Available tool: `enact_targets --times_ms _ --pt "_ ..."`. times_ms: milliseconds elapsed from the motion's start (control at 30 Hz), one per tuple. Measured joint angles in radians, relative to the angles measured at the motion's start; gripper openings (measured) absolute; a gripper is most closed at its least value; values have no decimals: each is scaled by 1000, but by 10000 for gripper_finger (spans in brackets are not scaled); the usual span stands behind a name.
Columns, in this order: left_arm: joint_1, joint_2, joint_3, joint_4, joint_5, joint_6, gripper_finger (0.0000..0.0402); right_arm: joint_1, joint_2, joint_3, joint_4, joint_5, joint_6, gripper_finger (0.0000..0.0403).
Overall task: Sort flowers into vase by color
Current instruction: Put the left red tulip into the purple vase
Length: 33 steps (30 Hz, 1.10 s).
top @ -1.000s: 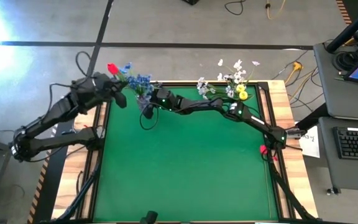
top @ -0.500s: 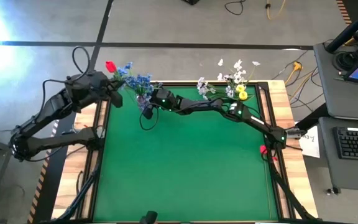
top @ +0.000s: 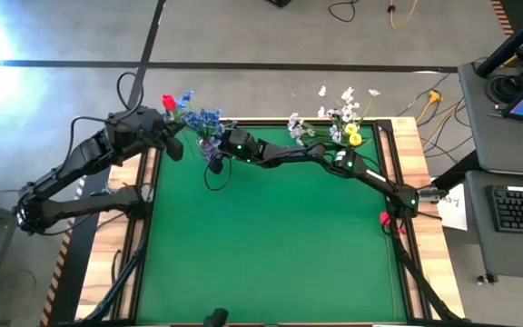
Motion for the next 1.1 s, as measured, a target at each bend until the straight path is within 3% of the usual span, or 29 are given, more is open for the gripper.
enact_targets --times_ms 867,1100 --pt "0 22 -2 -13 0 0 0 -4 84 4 117 19 39 358" --pt "0 39 -2 -12 0 4 0 -6 84 5 128 19 38 322"
